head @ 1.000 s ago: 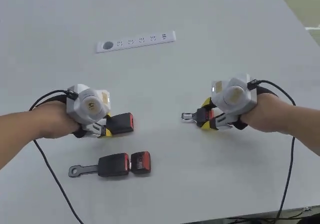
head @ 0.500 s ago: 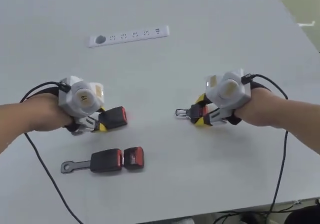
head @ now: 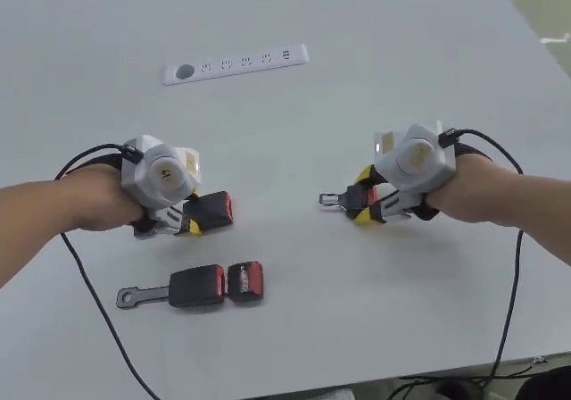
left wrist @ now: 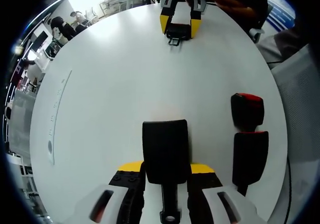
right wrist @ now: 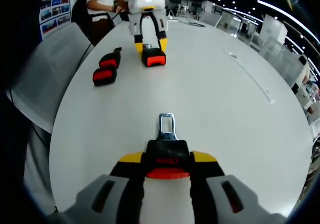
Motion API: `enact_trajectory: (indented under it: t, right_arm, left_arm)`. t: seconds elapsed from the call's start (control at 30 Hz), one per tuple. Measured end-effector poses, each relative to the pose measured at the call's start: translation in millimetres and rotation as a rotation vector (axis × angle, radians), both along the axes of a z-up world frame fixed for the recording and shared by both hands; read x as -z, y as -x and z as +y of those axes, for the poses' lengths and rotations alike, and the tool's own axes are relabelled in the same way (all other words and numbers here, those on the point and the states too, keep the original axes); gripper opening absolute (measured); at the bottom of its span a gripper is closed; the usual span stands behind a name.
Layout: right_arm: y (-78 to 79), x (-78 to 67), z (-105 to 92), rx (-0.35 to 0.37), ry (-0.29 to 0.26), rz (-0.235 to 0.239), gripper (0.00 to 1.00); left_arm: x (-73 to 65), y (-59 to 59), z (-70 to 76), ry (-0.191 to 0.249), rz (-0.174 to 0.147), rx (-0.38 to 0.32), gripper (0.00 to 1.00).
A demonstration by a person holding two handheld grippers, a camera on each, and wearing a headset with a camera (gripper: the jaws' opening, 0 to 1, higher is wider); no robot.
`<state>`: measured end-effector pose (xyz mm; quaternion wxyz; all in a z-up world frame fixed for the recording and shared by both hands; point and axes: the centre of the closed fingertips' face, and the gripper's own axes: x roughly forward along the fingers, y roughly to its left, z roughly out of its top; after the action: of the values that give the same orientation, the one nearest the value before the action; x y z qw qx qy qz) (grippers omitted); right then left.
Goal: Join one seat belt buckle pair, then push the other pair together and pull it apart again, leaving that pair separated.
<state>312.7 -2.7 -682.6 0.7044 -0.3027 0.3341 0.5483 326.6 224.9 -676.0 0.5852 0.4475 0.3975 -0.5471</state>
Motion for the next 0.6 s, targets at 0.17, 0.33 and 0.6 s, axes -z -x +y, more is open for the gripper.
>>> enact_trajectory:
  t: [0.17, 0.33, 0.6]
  right_arm:
    - [0.0, 0.2, -0.1, -0.002, 0.003, 0.003, 0.34]
    - [0.2, 0.2, 0.3, -0.002, 0.011, 0.006, 0.34]
    - [0.9, -0.2, 18.0, -0.001, 0.028, -0.003, 0.34]
  left_arm:
    - [-0.1, 1.7, 0.0, -0.001, 0.003, 0.034, 0.32]
    - [0.1, 2.0, -1.2, -0.015, -0.004, 0.063, 0.32]
    - [0.7, 1.4, -0.9, -0.022, -0.007, 0.071, 0.32]
